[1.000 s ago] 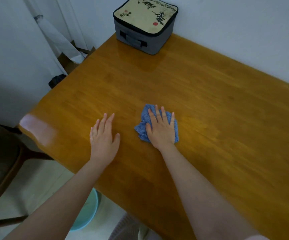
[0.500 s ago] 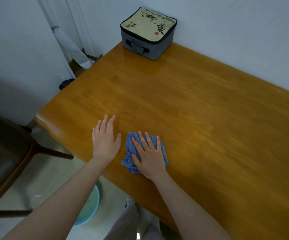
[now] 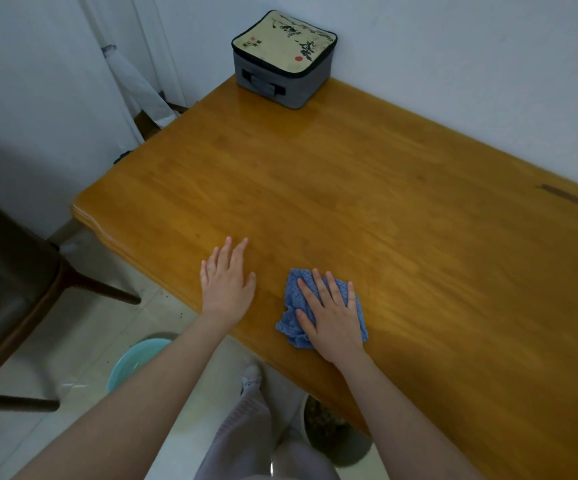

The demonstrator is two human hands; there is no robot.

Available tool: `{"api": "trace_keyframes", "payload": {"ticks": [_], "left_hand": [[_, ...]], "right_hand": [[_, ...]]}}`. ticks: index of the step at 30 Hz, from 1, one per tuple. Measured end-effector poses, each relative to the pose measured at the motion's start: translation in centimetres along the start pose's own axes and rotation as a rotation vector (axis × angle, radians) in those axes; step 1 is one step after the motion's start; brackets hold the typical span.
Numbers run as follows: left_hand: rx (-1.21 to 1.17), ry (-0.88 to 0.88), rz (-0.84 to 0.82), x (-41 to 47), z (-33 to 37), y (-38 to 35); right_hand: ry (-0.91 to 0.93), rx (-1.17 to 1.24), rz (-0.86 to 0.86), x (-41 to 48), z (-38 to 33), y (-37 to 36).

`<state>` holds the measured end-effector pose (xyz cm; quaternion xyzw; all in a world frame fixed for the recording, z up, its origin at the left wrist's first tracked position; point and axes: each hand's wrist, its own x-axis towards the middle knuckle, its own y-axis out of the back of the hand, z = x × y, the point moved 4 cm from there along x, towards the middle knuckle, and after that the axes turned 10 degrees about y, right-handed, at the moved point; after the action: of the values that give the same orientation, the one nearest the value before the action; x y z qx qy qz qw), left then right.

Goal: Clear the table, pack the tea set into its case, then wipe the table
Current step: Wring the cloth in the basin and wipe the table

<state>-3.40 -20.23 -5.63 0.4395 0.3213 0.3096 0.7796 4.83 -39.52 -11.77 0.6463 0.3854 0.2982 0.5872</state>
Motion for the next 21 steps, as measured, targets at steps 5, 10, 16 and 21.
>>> {"api": "trace_keyframes", "payload": {"ticks": [5, 10, 16, 21], "left_hand": [[0.009, 0.001, -0.003, -1.2, -0.4, 0.3], [-0.028, 0.015, -0.029, -2.0, -0.4, 0.2], [-0.026, 0.007, -0.031, -1.9, -0.1, 0.8], [-0.051, -0.028, -0.026, -0.9, 0.5, 1.3]], "right_hand": [[-0.123, 0.012, 0.041, -2.0, 0.0, 1.3], [-0.204, 0.042, 0.049, -2.9, -2.3, 1.1], [-0.315, 0.049, 0.091, -1.0, -2.9, 1.7], [-0.339, 0.129, 0.254, -0.6, -1.6, 3.9]]}}
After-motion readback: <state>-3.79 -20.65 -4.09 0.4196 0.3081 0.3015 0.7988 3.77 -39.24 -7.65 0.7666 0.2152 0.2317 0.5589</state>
